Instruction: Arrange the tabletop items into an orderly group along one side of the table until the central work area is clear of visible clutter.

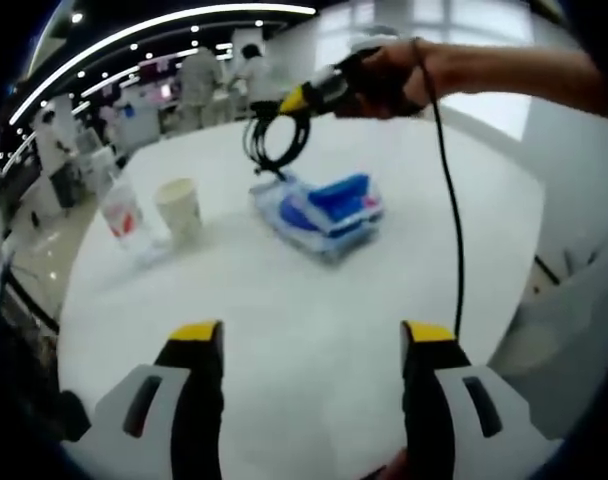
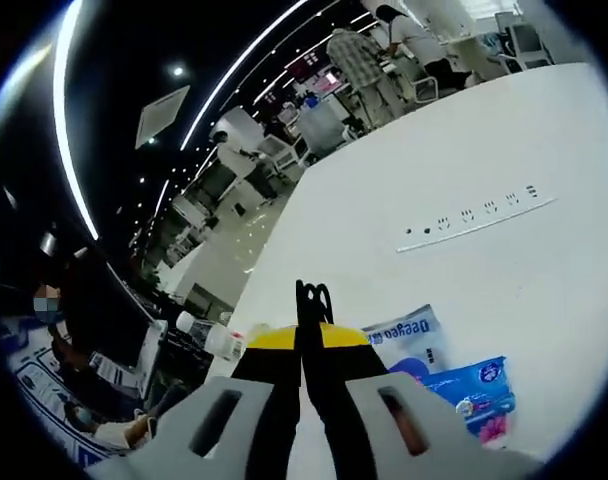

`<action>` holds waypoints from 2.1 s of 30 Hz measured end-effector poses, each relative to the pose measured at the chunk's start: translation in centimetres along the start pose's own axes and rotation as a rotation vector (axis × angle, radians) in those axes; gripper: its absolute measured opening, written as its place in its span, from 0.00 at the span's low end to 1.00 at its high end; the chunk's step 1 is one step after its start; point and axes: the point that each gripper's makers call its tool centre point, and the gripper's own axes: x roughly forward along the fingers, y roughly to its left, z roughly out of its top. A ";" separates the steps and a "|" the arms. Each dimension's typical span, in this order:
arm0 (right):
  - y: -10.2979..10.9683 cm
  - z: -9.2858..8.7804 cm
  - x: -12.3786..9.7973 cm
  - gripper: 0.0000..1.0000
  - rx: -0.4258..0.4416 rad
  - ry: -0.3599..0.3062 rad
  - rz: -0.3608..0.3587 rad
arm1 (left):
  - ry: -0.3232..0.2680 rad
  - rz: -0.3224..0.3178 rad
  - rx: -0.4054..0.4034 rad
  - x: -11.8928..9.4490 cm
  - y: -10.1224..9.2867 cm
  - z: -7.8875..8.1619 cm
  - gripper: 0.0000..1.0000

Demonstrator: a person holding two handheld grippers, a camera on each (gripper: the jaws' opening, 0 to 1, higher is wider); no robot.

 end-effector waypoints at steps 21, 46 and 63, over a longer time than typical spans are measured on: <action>-6.2 6.1 -8.0 0.04 0.094 -0.179 -0.076 | -0.004 -0.017 0.006 0.1 -0.4 0.2 0.69; -13.9 5.2 -11.0 0.04 0.228 -0.223 -0.181 | 0.001 -0.023 0.003 0.2 -0.4 0.0 0.68; -14.4 1.2 -13.6 0.04 0.271 -0.217 -0.186 | 0.000 -0.017 0.010 0.3 -0.3 0.3 0.68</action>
